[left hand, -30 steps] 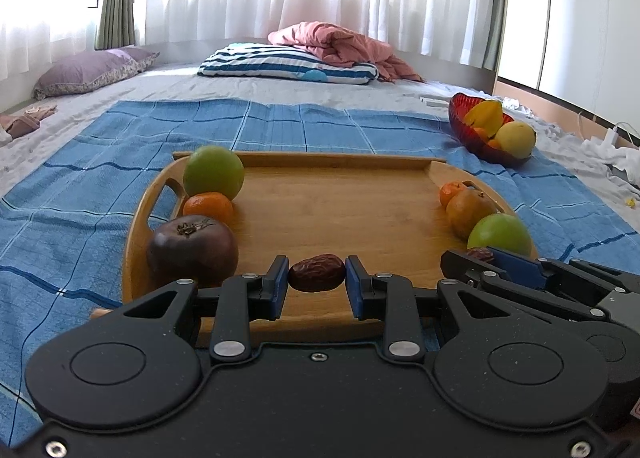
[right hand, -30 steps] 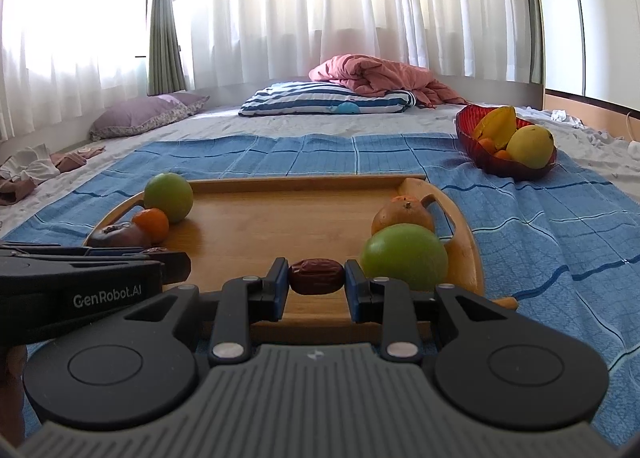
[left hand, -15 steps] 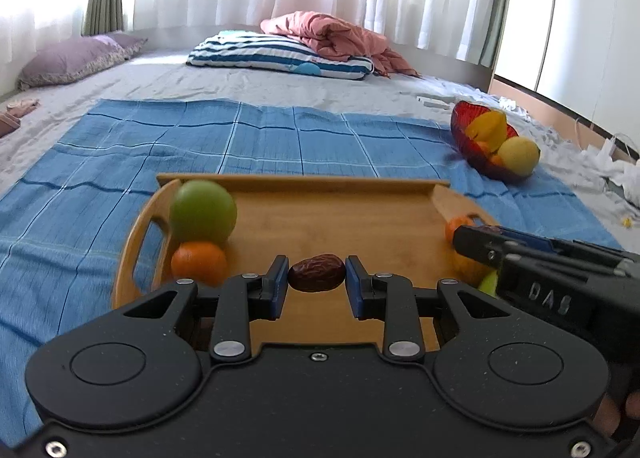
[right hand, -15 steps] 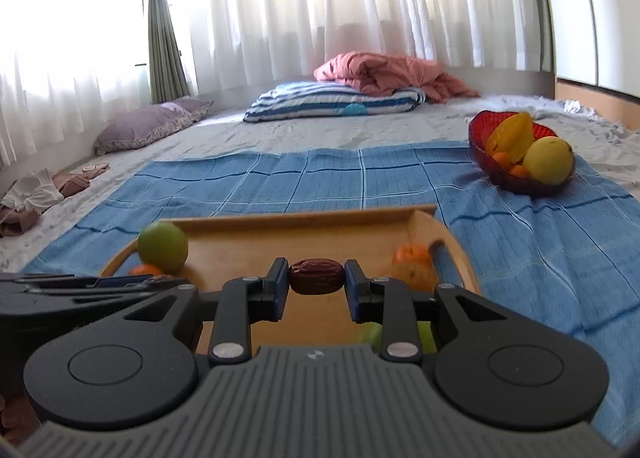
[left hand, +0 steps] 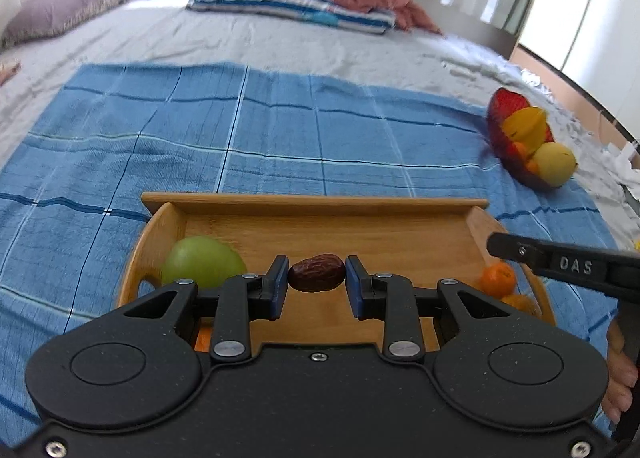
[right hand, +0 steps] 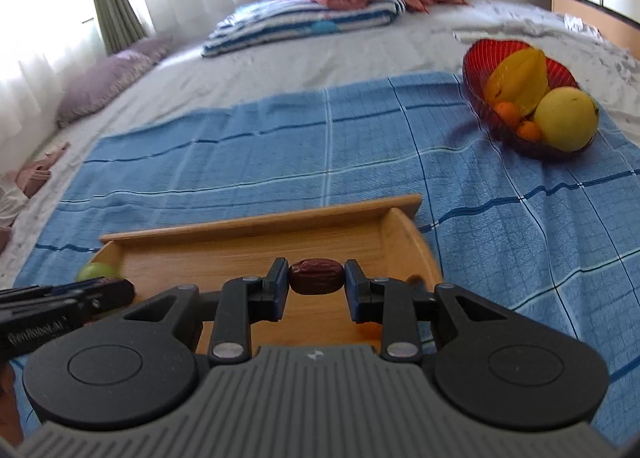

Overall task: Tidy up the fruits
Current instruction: 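Lift both red dates and carry them over the tray with both tools, then lower the red dates onto the tray and open both tools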

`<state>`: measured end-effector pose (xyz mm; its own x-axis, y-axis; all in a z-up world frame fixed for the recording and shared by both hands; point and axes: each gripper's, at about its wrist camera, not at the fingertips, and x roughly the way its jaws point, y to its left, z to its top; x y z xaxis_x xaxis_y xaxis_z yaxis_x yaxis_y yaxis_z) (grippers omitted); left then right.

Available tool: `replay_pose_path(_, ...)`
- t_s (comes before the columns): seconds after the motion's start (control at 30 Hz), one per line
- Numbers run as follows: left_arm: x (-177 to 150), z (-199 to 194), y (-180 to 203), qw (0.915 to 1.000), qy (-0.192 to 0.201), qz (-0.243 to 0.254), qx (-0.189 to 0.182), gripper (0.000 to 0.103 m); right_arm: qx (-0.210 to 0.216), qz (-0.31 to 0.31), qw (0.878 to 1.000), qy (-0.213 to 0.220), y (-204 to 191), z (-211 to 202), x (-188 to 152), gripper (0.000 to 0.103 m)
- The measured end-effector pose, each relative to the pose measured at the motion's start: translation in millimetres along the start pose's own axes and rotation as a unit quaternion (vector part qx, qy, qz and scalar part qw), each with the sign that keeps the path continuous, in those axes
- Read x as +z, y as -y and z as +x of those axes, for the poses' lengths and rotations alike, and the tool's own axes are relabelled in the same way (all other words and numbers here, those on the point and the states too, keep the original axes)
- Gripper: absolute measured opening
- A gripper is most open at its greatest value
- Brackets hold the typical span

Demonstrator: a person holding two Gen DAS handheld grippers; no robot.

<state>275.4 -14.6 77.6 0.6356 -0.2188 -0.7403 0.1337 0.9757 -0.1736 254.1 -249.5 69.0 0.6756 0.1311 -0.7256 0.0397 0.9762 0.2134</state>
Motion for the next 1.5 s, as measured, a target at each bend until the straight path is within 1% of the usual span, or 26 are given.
replay_pose_path(0.13,17.0,20.8,-12.4,0.9993,-0.029,-0.021,-0.004,0.029,-0.020,0.002,1.000,-0.016,4.6,16.9,9.4,0.035)
replay_pose_path(0.23,22.1,33.2,-19.2,0.9989,-0.038,-0.026,0.004,0.029,-0.028,-0.004,0.999,-0.023,6.2,26.4,13.4,0.035)
replay_pose_path(0.33,24.1,41.5,-22.8,0.9989,-0.036,-0.015,0.025,0.029,-0.031,-0.002,0.999,-0.027,7.3,34.4,15.7,0.035)
replay_pose_path(0.5,27.7,47.8,-28.5,0.9988,-0.032,-0.016,0.034,0.029,-0.032,0.002,0.999,-0.034,11.3,48.2,16.2,0.035)
replay_pose_path(0.73,31.3,60.2,-22.6,0.9978,-0.029,0.005,0.059,0.029,-0.036,0.003,0.999,-0.039,14.6,62.4,17.1,0.035)
replay_pose_path(1.2,29.2,72.0,-14.9,0.9972,-0.030,0.025,0.064,0.029,-0.043,-0.006,0.998,-0.048,12.9,78.3,16.2,0.035)
replay_pose_path(1.27,29.5,72.7,-15.3,0.9974,-0.031,0.023,0.061,0.029,-0.042,-0.008,0.998,-0.049,12.6,78.4,16.2,0.035)
replay_pose_path(1.43,31.7,72.4,-18.1,0.9986,-0.036,0.008,0.038,0.029,-0.042,-0.011,0.998,-0.049,12.4,78.6,15.5,0.036)
replay_pose_path(1.5,32.1,73.0,-17.4,0.9986,-0.037,0.007,0.037,0.029,-0.042,-0.012,0.998,-0.049,12.3,78.8,15.7,0.036)
